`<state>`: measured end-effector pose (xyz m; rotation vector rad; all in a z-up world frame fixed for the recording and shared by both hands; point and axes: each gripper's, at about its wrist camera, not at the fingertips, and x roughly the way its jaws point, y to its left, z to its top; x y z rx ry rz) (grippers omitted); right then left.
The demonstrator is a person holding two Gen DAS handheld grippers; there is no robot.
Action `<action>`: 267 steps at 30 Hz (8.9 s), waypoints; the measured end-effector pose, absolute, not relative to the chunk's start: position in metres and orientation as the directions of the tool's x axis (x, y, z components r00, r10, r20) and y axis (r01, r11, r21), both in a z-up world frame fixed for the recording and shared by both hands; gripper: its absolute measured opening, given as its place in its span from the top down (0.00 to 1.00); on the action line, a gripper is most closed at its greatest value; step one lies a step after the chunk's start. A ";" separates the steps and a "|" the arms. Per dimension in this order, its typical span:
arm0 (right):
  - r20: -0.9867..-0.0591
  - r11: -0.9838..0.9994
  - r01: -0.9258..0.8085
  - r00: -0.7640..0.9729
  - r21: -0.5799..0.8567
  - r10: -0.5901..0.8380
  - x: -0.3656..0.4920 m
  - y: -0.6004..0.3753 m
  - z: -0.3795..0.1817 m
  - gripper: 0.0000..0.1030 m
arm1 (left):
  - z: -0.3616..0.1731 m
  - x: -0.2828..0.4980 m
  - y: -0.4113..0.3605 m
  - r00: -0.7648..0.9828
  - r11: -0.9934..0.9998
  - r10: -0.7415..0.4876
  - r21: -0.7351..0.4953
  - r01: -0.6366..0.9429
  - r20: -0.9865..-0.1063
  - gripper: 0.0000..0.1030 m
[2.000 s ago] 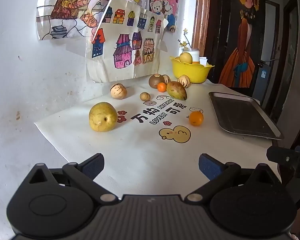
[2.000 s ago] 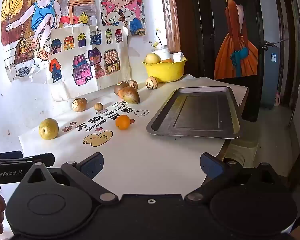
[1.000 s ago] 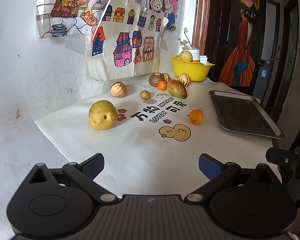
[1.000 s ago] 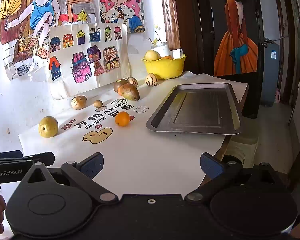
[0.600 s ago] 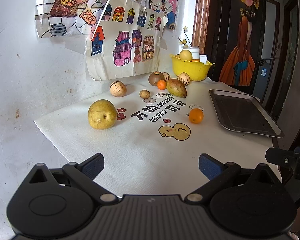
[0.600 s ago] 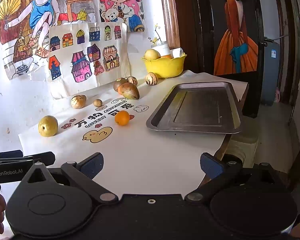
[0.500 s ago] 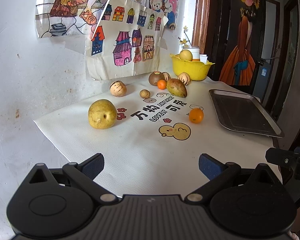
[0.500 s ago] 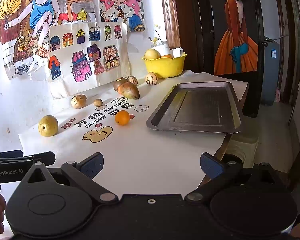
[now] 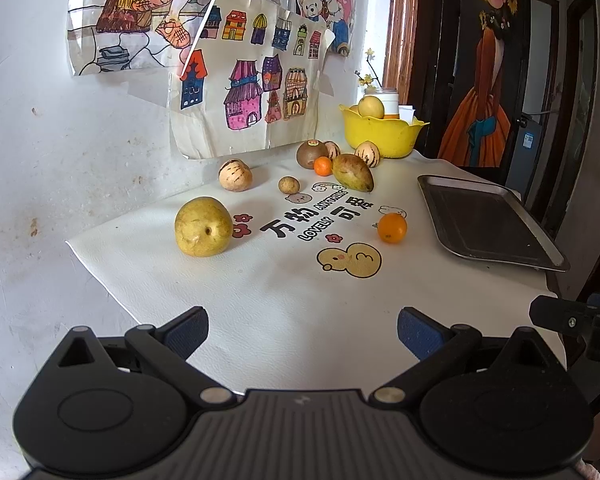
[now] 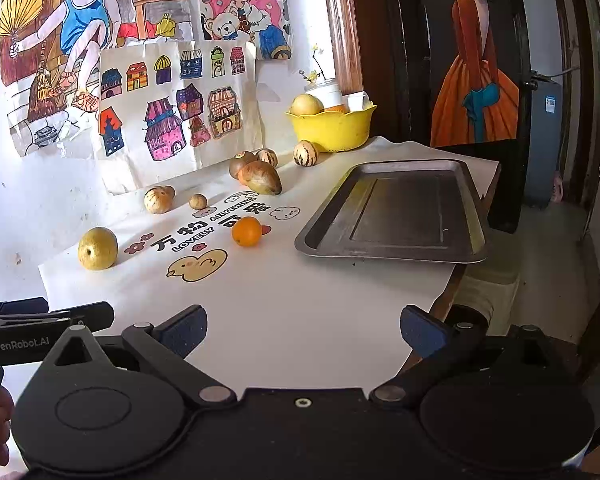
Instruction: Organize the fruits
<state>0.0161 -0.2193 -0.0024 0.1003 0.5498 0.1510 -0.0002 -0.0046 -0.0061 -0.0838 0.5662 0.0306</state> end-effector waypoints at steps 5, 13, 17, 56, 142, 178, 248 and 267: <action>-0.513 0.984 -0.114 0.842 0.135 0.168 0.018 -0.220 -0.003 0.00 | -0.005 0.001 -0.005 0.842 0.996 0.005 -0.070 -0.051 -0.540 0.00; -0.519 0.984 -0.113 0.838 0.137 0.169 0.014 -0.218 -0.007 0.00 | -0.005 0.004 -0.007 0.833 0.997 0.005 -0.061 -0.047 -0.553 0.00; -0.522 0.984 -0.114 0.836 0.138 0.170 0.015 -0.217 -0.007 0.00 | -0.005 0.005 -0.006 0.831 0.997 0.006 -0.060 -0.048 -0.556 0.00; -0.570 0.902 -0.432 0.738 0.012 0.361 0.171 -0.153 0.001 0.00 | -0.002 0.108 0.073 0.799 0.964 0.132 -0.113 -0.241 -0.587 0.00; -0.560 0.931 -0.361 0.762 0.050 0.326 0.202 -0.216 0.003 0.65 | -0.011 0.186 -0.001 0.755 0.968 -0.102 -0.240 -0.076 -0.648 0.43; -0.604 0.923 -0.327 0.784 -0.204 0.144 0.372 -0.331 -0.033 0.65 | -0.020 0.387 -0.161 0.685 0.906 -0.419 -0.324 0.271 -0.597 0.43; -0.690 0.874 -0.450 0.575 0.183 0.441 0.087 -0.199 0.159 0.01 | 0.121 0.049 0.051 0.751 0.991 -0.130 -0.075 0.108 -0.647 0.00; -0.531 0.766 -0.609 0.588 0.207 0.611 0.235 -0.105 0.241 0.01 | 0.131 0.105 0.114 0.830 1.000 -0.026 -0.027 0.013 -0.557 0.00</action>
